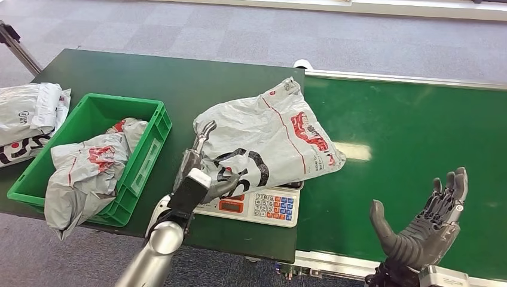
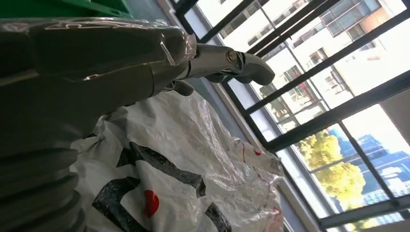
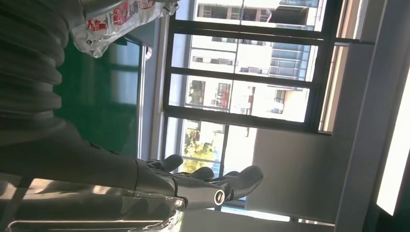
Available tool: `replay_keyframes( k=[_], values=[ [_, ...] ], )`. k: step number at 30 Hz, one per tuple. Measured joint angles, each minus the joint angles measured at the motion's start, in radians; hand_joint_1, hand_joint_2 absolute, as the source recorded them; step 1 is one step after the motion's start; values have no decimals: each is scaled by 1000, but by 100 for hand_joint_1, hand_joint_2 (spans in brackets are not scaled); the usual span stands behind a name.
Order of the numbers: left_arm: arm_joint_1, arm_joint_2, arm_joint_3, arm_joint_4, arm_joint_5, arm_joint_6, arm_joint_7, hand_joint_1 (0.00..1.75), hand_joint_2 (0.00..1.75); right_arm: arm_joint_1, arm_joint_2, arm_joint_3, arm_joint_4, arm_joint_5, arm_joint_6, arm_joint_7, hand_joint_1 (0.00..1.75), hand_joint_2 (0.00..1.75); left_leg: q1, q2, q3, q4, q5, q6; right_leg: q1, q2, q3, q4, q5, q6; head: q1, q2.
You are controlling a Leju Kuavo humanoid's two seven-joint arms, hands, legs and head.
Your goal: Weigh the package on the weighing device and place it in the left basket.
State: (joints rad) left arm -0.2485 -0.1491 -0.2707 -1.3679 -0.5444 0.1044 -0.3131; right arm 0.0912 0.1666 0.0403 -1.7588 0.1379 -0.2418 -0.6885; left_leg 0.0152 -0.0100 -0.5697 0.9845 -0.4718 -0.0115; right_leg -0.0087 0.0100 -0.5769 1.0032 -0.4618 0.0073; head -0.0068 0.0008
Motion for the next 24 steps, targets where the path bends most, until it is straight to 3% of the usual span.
replay_keyframes(
  k=[5,11,20,21,24],
  values=[
    [-50,3,-27,71,-110,28,89,0,175,16,6,-7,-9,-2,-2,4,0,175,0,0,0,0,0,0,0,0,-1,0,0,0,0,0],
    [-99,12,-51,157,-360,36,267,0,175,20,15,-11,-11,13,12,23,0,175,0,0,-1,0,0,0,0,0,0,0,0,0,0,0],
    [-127,12,-64,231,-565,36,369,3,175,20,29,-16,-11,28,22,41,0,175,0,0,0,0,0,0,0,0,0,0,0,0,0,0],
    [-127,11,-64,234,-572,36,372,25,175,20,29,-16,-11,29,22,43,0,175,0,0,0,0,0,0,0,0,0,0,0,0,0,0],
    [-127,11,-64,239,-581,29,374,150,175,20,30,-16,-11,32,22,49,0,175,0,0,-1,0,0,0,0,0,0,0,0,0,0,0]
  ],
)
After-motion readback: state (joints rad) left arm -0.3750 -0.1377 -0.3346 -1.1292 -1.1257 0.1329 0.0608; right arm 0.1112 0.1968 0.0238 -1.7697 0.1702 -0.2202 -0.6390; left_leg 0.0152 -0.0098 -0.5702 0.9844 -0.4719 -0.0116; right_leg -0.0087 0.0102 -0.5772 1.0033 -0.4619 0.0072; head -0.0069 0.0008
